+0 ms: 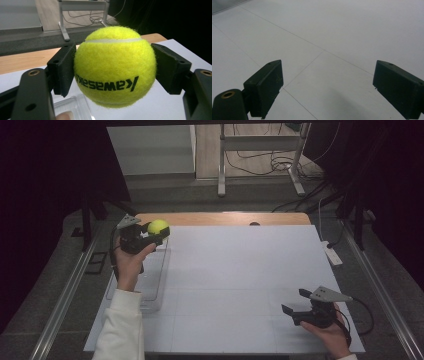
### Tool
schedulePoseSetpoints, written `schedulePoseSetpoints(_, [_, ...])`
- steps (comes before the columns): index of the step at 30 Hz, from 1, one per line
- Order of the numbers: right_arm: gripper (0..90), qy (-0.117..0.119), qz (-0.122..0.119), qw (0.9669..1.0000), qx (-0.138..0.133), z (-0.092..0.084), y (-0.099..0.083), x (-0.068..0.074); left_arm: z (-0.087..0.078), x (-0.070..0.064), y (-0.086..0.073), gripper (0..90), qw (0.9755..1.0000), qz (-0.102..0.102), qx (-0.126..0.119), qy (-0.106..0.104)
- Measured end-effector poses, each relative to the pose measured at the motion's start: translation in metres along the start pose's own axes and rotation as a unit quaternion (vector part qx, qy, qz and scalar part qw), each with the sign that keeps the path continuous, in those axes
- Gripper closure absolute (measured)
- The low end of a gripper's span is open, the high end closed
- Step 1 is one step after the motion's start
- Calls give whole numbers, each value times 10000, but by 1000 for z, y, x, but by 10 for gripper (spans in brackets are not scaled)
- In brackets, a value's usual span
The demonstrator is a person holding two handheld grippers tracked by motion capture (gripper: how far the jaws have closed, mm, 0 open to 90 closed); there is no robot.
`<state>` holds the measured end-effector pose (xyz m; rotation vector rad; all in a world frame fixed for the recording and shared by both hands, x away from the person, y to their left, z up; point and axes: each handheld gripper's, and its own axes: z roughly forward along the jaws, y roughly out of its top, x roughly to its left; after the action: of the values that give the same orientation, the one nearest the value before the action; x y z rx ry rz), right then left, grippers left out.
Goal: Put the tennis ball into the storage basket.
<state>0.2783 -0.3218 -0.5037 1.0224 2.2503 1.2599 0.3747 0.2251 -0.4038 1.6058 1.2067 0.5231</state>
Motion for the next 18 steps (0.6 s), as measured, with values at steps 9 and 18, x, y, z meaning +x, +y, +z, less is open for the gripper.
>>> schedulePoseSetpoints(9, [98,-3,1,10000,1,0,0,0,-1,13,-3,264,9998,-99,28,193])
schedulePoseSetpoints(18, [98,4,11,10000,-4,1,0,-1,0,20,-5,264,9994,-108,58,335])
